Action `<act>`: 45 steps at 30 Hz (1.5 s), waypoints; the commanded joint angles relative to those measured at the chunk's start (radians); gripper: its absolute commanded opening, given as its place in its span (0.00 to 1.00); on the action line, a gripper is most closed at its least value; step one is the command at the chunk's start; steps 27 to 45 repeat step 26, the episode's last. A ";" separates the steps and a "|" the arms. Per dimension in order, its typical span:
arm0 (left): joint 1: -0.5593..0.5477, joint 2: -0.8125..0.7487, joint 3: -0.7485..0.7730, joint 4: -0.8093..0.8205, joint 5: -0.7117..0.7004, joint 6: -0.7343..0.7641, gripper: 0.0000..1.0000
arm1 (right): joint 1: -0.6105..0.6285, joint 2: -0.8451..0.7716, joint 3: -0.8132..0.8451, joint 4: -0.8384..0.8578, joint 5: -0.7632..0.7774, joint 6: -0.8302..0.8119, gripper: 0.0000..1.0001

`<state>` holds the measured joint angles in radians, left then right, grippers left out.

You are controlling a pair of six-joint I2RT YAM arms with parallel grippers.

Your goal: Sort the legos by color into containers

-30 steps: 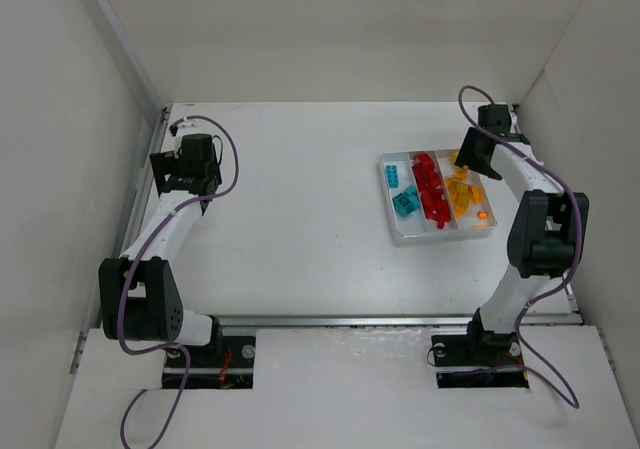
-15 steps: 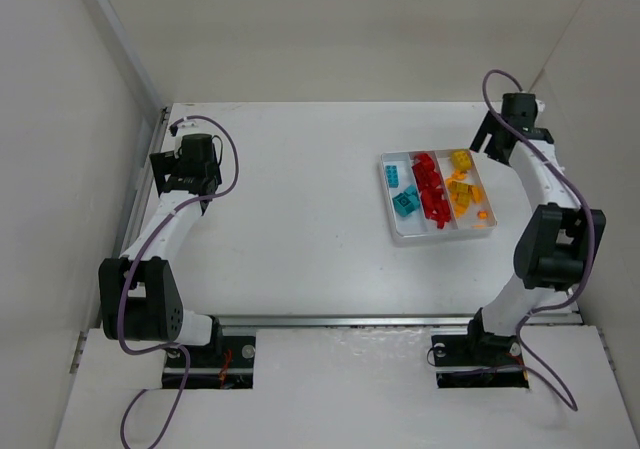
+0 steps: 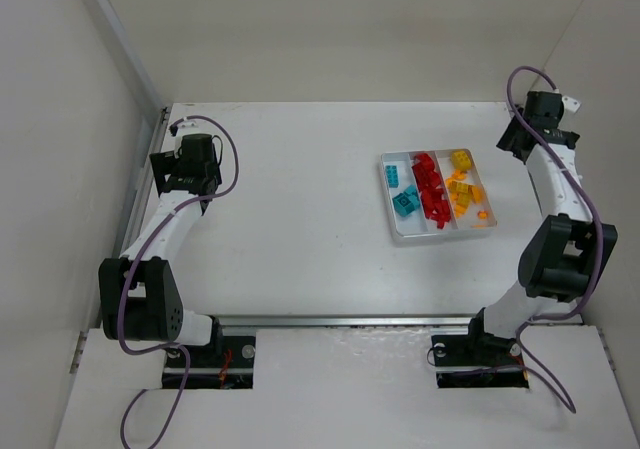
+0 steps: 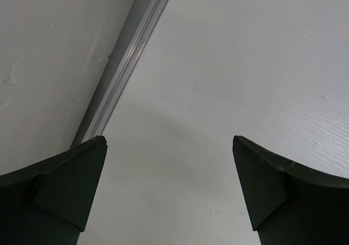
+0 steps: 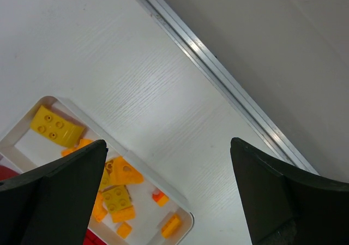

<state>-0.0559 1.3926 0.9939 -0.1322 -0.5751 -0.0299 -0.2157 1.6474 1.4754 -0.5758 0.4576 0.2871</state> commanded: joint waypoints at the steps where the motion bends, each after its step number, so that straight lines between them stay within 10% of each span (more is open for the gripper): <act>1: 0.004 -0.018 0.031 0.009 0.001 0.005 1.00 | -0.034 -0.040 0.013 0.007 0.049 -0.012 1.00; 45: 0.004 -0.018 0.031 0.009 0.011 0.005 1.00 | -0.047 -0.070 -0.015 0.028 0.079 -0.014 1.00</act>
